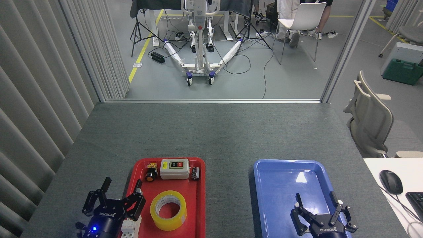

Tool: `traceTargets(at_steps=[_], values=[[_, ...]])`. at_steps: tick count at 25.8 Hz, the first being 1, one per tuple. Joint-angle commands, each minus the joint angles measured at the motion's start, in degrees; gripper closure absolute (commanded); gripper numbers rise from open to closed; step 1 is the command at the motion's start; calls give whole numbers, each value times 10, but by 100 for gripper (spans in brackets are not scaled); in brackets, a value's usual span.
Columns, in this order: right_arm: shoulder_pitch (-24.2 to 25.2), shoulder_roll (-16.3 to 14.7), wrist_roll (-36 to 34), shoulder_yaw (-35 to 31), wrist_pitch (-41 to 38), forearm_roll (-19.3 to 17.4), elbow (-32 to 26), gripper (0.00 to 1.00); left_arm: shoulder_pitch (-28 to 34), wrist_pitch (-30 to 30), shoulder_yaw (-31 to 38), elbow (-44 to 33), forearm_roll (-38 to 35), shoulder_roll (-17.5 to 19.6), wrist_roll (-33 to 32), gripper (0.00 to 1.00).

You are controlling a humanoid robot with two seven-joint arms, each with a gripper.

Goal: Place and move tape with both arms

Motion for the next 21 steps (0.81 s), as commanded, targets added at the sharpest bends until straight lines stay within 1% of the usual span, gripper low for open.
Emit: traceTargets(at_steps=[1,6,9,16,21], values=[[0,1,-3,-1,-8,13,1,0,0,0,0,0,1,1,-1,0],[5,6,-4,-2,-5,10,2,0,0,1,-3,1,1,6,-4,0],[5,11,-4,-2,-6,-2,1,0,2,1,-3,1,0,5,-1,0],[5,18,-5,-2,0,-8,1,0,4,-3,-3,-3,0,4,-1,0],[4,17,-4,-3,-1,-12,-8,0,3,-31,4,-4,2,1,-4,0]])
